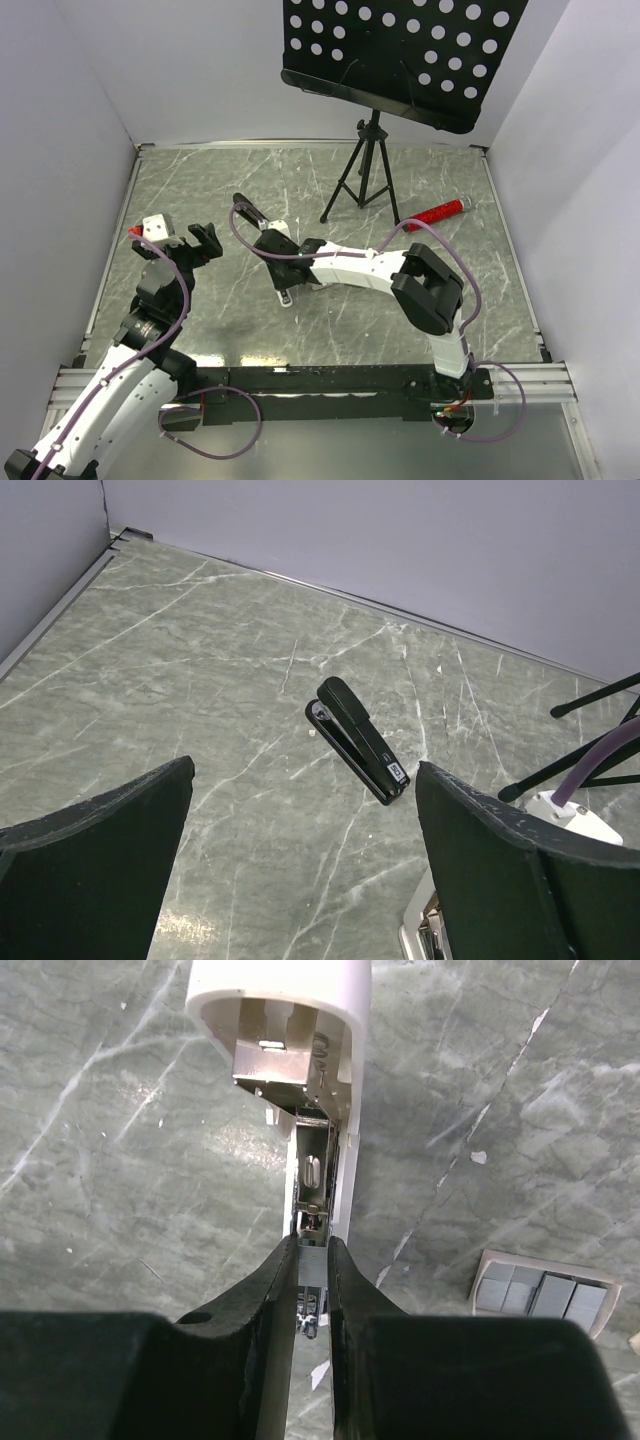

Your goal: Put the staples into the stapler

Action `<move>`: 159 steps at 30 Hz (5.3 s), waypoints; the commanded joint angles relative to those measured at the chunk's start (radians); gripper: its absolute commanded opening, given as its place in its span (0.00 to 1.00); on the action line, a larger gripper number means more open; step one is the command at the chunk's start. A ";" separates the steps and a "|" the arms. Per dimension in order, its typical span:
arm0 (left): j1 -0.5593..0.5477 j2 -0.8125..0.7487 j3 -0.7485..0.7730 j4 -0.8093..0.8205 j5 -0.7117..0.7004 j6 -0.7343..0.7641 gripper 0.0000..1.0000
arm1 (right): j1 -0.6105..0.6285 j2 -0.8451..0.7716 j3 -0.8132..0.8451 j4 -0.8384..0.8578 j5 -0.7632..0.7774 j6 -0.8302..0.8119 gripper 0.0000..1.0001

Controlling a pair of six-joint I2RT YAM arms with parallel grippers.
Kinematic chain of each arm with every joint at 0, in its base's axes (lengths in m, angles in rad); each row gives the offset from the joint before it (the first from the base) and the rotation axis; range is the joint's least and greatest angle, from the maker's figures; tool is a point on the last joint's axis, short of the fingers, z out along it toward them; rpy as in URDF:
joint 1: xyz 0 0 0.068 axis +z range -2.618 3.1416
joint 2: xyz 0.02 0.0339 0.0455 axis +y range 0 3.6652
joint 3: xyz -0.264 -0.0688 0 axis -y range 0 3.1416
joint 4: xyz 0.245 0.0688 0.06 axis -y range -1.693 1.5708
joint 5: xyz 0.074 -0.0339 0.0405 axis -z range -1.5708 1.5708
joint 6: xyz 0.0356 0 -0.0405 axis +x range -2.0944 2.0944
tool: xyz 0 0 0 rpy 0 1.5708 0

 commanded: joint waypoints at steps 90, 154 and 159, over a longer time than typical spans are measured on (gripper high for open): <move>-0.002 -0.019 0.005 0.024 -0.008 0.000 0.97 | 0.015 -0.084 -0.122 0.173 0.025 0.039 0.17; -0.004 -0.023 0.005 0.024 -0.010 -0.002 0.97 | 0.028 -0.093 -0.131 0.143 0.083 0.041 0.23; -0.004 -0.023 0.005 0.024 -0.008 -0.002 0.97 | 0.030 -0.093 -0.124 0.138 0.080 0.041 0.31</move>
